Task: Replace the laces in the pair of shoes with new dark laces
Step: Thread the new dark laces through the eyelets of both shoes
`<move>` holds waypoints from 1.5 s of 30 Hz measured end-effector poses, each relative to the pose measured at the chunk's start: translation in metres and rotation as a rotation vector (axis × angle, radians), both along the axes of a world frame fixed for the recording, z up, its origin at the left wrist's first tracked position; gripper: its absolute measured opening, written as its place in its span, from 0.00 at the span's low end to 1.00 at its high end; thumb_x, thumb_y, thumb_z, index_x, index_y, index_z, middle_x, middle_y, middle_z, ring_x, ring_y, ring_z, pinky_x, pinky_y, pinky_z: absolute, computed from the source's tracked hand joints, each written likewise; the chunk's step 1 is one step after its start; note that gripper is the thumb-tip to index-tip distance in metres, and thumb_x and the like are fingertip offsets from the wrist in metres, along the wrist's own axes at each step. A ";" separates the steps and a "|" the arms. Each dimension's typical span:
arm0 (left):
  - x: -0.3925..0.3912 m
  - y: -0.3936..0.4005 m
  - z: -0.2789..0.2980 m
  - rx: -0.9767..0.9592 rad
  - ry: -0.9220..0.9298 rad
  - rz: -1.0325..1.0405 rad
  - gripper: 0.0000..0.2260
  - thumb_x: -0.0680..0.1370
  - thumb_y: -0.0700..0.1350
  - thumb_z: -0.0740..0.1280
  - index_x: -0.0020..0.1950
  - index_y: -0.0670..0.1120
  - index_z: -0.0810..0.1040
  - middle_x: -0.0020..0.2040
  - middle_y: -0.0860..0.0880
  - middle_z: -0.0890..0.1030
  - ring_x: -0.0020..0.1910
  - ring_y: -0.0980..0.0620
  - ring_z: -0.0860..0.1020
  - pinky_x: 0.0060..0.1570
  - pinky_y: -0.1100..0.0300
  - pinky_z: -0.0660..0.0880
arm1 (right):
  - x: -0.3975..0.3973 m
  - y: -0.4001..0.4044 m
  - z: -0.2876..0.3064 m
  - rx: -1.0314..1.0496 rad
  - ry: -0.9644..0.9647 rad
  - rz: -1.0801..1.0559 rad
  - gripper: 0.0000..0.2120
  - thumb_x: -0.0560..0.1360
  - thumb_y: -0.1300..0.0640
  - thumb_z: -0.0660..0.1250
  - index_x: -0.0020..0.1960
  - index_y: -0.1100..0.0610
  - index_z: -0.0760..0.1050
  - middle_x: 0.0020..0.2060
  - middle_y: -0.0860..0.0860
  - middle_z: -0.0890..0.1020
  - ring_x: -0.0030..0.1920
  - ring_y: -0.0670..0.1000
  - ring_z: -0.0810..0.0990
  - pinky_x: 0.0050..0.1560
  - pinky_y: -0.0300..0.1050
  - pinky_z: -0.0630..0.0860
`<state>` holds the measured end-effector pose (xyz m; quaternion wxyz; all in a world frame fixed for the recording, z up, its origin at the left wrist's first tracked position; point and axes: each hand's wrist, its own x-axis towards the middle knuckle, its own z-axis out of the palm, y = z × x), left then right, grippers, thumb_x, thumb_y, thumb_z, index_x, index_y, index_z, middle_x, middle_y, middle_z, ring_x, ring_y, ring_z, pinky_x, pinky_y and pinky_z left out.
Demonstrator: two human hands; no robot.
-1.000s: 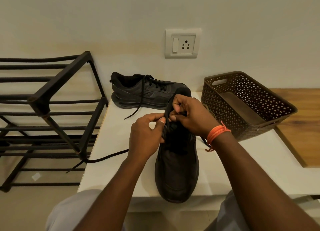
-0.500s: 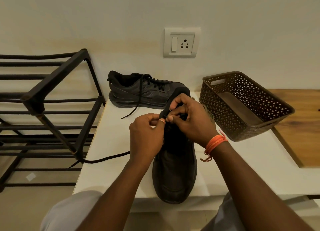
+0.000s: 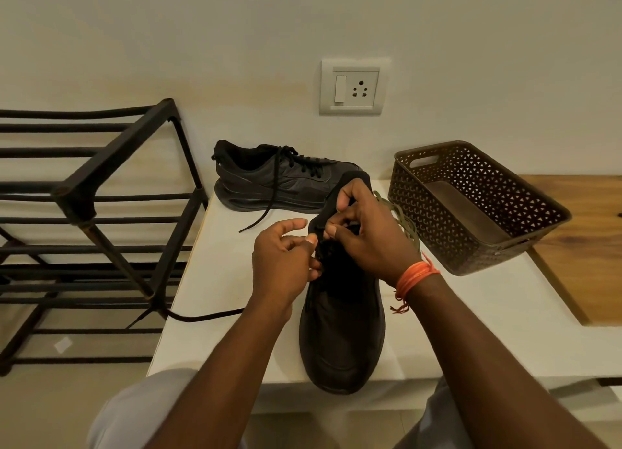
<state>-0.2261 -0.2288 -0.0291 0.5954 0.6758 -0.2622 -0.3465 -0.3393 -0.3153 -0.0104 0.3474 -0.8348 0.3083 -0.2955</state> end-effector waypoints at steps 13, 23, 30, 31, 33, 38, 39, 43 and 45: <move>0.003 0.000 0.003 0.017 -0.114 -0.068 0.12 0.78 0.41 0.68 0.61 0.48 0.78 0.45 0.49 0.83 0.34 0.54 0.80 0.29 0.67 0.76 | -0.001 -0.013 0.005 0.000 0.041 -0.013 0.11 0.73 0.64 0.71 0.48 0.55 0.69 0.37 0.49 0.84 0.41 0.42 0.83 0.45 0.36 0.79; 0.004 0.003 0.005 0.028 -0.009 -0.054 0.09 0.78 0.39 0.68 0.56 0.50 0.79 0.42 0.51 0.83 0.37 0.55 0.81 0.30 0.67 0.76 | -0.008 -0.012 0.007 0.038 -0.008 0.043 0.11 0.73 0.66 0.70 0.47 0.60 0.68 0.37 0.53 0.84 0.39 0.47 0.83 0.42 0.36 0.79; 0.003 0.005 0.006 0.035 -0.082 -0.055 0.10 0.77 0.42 0.69 0.57 0.50 0.79 0.40 0.55 0.83 0.34 0.59 0.82 0.28 0.70 0.75 | -0.002 -0.013 0.008 0.000 0.043 0.052 0.13 0.74 0.66 0.69 0.45 0.54 0.66 0.38 0.52 0.83 0.41 0.46 0.83 0.44 0.38 0.79; 0.002 0.007 0.006 0.038 -0.105 -0.057 0.11 0.77 0.43 0.70 0.58 0.49 0.80 0.43 0.53 0.84 0.35 0.58 0.82 0.29 0.70 0.75 | -0.001 -0.014 0.008 -0.020 0.051 0.046 0.13 0.74 0.66 0.69 0.45 0.53 0.66 0.39 0.52 0.83 0.41 0.47 0.83 0.45 0.41 0.80; 0.001 0.009 0.006 0.053 -0.152 -0.080 0.14 0.76 0.44 0.70 0.62 0.48 0.79 0.50 0.50 0.84 0.40 0.56 0.82 0.31 0.69 0.77 | -0.001 -0.015 0.008 -0.060 0.069 0.031 0.14 0.73 0.65 0.69 0.44 0.51 0.66 0.38 0.52 0.82 0.41 0.49 0.83 0.46 0.48 0.81; -0.001 0.016 0.005 0.093 -0.229 -0.149 0.18 0.77 0.41 0.69 0.67 0.50 0.76 0.55 0.54 0.80 0.49 0.54 0.81 0.44 0.60 0.81 | -0.004 -0.013 0.006 -0.128 0.109 -0.008 0.16 0.73 0.65 0.69 0.42 0.48 0.65 0.37 0.50 0.80 0.41 0.49 0.81 0.45 0.53 0.81; -0.002 0.017 0.004 0.100 -0.273 -0.145 0.18 0.77 0.42 0.69 0.67 0.50 0.76 0.57 0.54 0.81 0.52 0.52 0.81 0.50 0.54 0.81 | -0.004 -0.013 0.006 -0.129 0.104 -0.008 0.16 0.73 0.65 0.69 0.42 0.49 0.65 0.37 0.50 0.81 0.41 0.49 0.82 0.45 0.53 0.81; -0.011 0.026 -0.002 0.133 -0.490 -0.141 0.19 0.78 0.48 0.67 0.69 0.56 0.73 0.64 0.56 0.77 0.55 0.56 0.77 0.57 0.59 0.74 | -0.004 -0.011 0.009 -0.129 0.122 0.026 0.11 0.74 0.66 0.68 0.43 0.55 0.67 0.36 0.51 0.81 0.40 0.47 0.81 0.45 0.51 0.81; -0.020 0.032 -0.004 0.143 -0.629 -0.179 0.21 0.79 0.51 0.65 0.72 0.57 0.69 0.66 0.58 0.75 0.59 0.57 0.75 0.57 0.61 0.72 | -0.009 -0.011 0.009 -0.120 0.106 0.038 0.11 0.74 0.67 0.67 0.42 0.56 0.67 0.35 0.51 0.80 0.38 0.44 0.81 0.44 0.49 0.80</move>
